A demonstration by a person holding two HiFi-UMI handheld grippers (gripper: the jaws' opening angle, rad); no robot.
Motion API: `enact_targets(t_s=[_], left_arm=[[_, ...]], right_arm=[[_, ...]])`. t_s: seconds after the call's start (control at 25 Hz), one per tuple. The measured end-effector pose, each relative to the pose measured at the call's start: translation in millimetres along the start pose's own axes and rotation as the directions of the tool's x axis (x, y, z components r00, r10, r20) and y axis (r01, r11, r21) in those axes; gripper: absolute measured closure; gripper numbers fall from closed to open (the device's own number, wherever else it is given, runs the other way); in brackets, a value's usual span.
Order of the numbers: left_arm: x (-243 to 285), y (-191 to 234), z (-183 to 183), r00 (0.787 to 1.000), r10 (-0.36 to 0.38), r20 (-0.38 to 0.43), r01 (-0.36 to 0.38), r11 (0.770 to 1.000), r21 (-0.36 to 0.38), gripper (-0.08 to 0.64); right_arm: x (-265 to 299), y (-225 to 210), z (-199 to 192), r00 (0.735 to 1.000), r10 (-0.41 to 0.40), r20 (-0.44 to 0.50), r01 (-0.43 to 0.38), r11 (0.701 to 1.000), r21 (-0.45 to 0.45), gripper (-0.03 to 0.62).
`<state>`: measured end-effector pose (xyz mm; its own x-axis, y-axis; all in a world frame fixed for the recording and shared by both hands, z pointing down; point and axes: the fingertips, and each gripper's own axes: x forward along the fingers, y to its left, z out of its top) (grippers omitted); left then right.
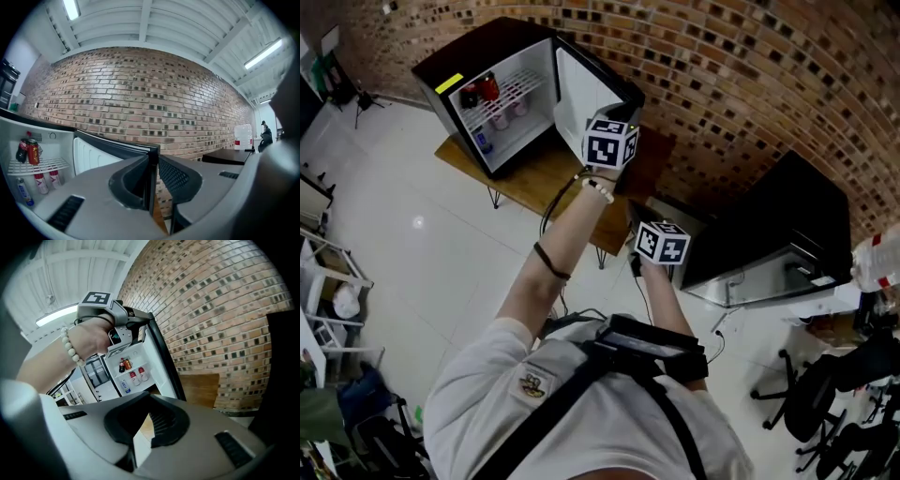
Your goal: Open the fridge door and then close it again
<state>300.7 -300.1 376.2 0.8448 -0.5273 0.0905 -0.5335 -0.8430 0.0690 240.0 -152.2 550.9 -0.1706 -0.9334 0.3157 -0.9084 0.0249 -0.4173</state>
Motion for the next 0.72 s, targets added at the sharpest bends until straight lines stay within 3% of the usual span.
enact_targets(t_s=[0.44,0.52,0.72], left_arm=[[21.7,-11.2,1.2,1.0,-0.016,0.004,0.016,1.0,0.001,0.497],[14.9,-15.5,-2.4,0.999,-0.034,0.0,0.034,0.999,-0.001,0.462],[-29.4,-8.8,-14.2,0.999,-0.049,0.014,0.049,0.999,-0.014,0.462]], right_arm=[[1.6,-20.5,10.9,1.0,-0.022,0.013,0.022,1.0,0.008,0.589],[3.1,-17.9,8.3,1.0,-0.016,0.005,0.016,1.0,0.001,0.589],[20.9,3.5,3.3,0.999,0.029,-0.013,-0.029,1.0,-0.012,0.589]])
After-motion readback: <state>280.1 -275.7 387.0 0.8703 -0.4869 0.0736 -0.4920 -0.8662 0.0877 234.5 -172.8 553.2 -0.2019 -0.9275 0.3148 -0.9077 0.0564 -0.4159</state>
